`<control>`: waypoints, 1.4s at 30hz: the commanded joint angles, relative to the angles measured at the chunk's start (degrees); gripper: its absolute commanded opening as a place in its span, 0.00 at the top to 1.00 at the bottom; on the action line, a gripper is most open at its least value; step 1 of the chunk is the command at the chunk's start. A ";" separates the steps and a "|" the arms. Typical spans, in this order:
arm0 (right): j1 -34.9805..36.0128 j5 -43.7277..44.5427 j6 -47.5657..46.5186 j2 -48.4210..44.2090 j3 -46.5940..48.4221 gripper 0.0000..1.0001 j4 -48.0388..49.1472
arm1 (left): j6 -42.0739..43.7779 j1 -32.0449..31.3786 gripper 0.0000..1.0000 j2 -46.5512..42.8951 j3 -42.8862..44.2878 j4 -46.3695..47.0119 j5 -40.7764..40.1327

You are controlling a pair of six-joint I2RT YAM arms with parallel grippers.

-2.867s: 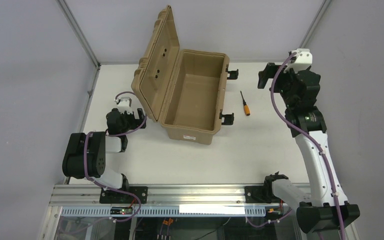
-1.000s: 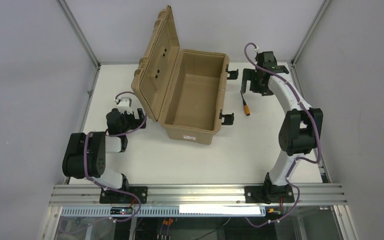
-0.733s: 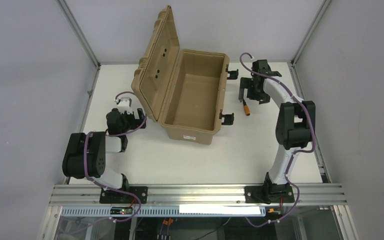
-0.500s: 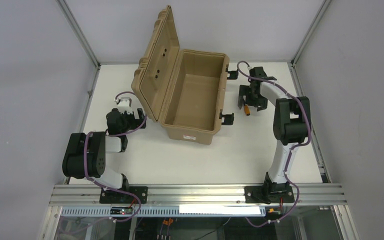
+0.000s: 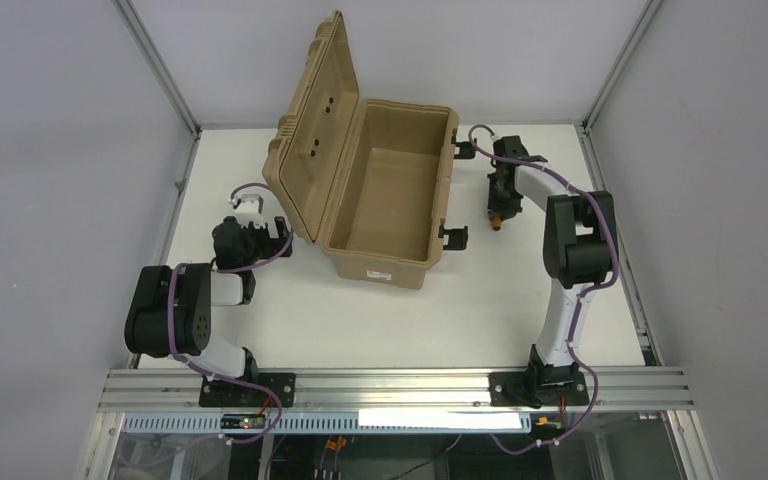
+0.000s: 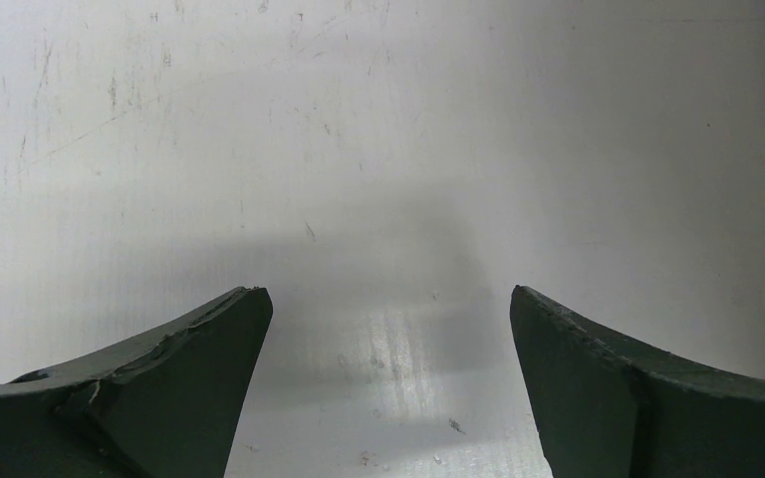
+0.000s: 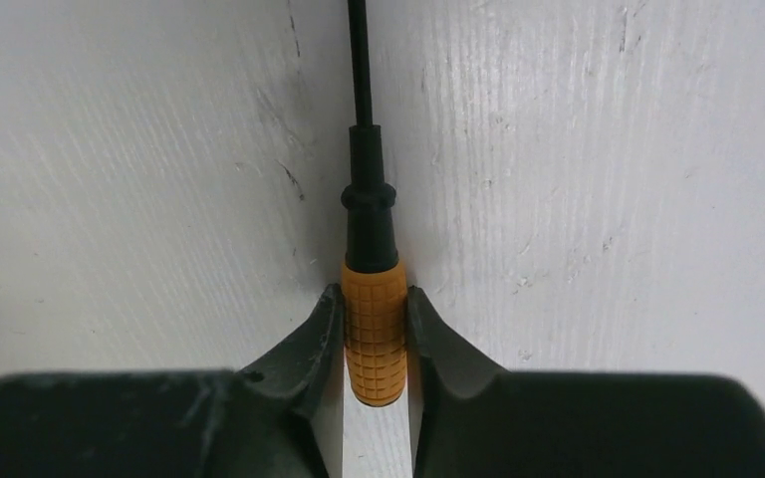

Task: Put the screwdriver in the bin
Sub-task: Pick up the screwdriver from the center of the board, then place the screwdriver in the bin.

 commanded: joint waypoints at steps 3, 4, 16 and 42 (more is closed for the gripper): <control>0.37 1.12 -0.51 -6.13 0.02 0.99 0.72 | 0.56 0.62 0.01 -1.04 -0.15 3.10 1.11; 0.31 1.21 -0.66 -6.86 0.16 0.99 0.12 | 0.51 0.62 0.01 -1.05 -0.14 3.10 1.11; 0.37 5.48 -2.61 -17.57 8.63 0.99 -10.81 | 0.54 0.62 0.01 -1.05 -0.10 3.10 1.08; 0.35 5.59 0.38 -19.28 49.89 0.99 -36.65 | 0.56 0.62 0.01 -1.06 -0.06 3.10 1.09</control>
